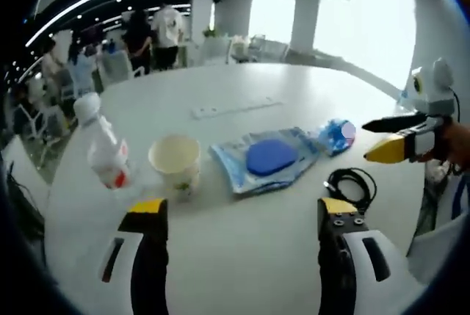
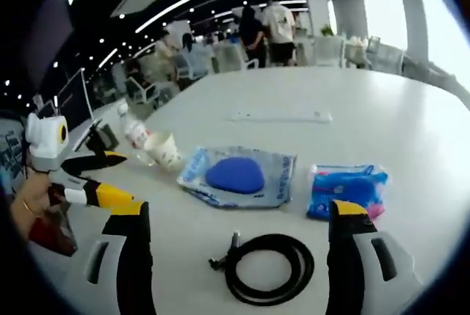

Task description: Arrange the tabletop items into an orderly group along one side of the table until the central work area is clear of visible clutter.

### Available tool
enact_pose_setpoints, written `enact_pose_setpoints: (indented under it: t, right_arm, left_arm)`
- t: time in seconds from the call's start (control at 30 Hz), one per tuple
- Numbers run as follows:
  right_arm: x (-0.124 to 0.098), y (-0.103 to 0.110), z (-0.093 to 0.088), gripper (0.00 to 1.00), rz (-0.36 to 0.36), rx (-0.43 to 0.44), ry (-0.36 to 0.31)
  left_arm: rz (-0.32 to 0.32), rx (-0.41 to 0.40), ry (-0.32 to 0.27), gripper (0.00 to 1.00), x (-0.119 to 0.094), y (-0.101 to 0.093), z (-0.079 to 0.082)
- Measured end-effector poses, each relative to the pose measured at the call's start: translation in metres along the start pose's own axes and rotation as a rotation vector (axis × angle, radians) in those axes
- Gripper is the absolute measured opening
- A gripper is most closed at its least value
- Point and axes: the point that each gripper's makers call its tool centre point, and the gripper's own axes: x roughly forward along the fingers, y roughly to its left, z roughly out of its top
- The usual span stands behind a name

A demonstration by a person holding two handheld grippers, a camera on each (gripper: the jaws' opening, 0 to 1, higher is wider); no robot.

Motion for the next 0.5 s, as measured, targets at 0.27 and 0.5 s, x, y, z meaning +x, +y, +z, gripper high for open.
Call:
enact_pose_setpoints:
  t: [0.27,0.5]
  right_arm:
    - [-0.033,0.019,-0.006,0.99,0.04,-0.047,-0.014]
    - [-0.059,0.038,-0.019,1.0,0.113,-0.093,-0.001]
  left_arm:
    - [-0.026,0.051,-0.009,0.99,-0.029,-0.007,-0.002]
    - [-0.051,0.111,0.004,0.99,-0.057,-0.015,-0.013]
